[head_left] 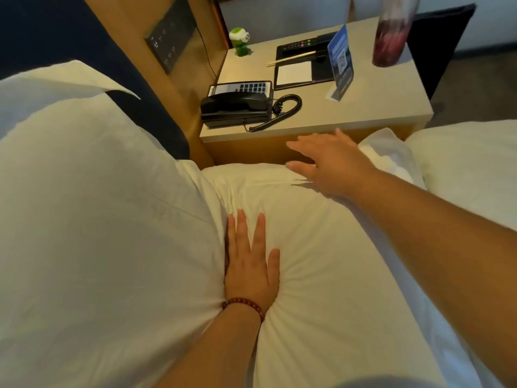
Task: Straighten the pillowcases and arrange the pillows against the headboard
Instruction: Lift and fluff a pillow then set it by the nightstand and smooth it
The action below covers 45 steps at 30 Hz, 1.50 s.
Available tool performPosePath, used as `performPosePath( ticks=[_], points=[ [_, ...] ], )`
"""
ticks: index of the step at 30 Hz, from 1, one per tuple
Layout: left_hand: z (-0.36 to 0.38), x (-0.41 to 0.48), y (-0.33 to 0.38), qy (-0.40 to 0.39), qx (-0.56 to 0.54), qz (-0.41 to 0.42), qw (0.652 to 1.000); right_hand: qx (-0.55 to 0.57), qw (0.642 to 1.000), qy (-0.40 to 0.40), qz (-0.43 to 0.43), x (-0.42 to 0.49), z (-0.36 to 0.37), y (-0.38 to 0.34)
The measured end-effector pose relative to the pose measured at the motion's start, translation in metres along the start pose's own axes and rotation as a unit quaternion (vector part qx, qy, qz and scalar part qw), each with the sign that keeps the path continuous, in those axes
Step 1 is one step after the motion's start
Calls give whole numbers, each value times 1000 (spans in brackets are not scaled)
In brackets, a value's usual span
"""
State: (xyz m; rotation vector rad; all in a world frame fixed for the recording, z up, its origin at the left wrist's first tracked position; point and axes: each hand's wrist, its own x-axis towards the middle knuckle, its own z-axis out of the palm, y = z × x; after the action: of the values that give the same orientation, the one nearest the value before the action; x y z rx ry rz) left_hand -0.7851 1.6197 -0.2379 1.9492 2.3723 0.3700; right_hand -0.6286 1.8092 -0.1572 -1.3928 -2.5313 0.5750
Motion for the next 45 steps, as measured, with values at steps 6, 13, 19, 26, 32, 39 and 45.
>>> performPosePath(
  ticks=[6,13,19,26,32,39,45],
  points=[
    [11,1,-5,10,1,13,1000,-12,972,-198,125,41,44,6],
    [14,1,-4,7,3,26,1000,232,959,-27,161,12,42,23],
    [16,1,-4,8,-1,24,1000,156,947,217,179,-19,22,5],
    [13,-1,1,7,16,23,1000,-34,967,37,251,-126,34,10],
    [-28,-10,19,-78,71,-6,994,-73,989,29,123,-195,54,-42],
    [-152,-129,15,-7,202,51,978,-56,991,3,121,-248,64,-101],
    [-236,-164,-32,-39,294,84,951,-21,948,-69,311,-275,53,-120]
  ],
)
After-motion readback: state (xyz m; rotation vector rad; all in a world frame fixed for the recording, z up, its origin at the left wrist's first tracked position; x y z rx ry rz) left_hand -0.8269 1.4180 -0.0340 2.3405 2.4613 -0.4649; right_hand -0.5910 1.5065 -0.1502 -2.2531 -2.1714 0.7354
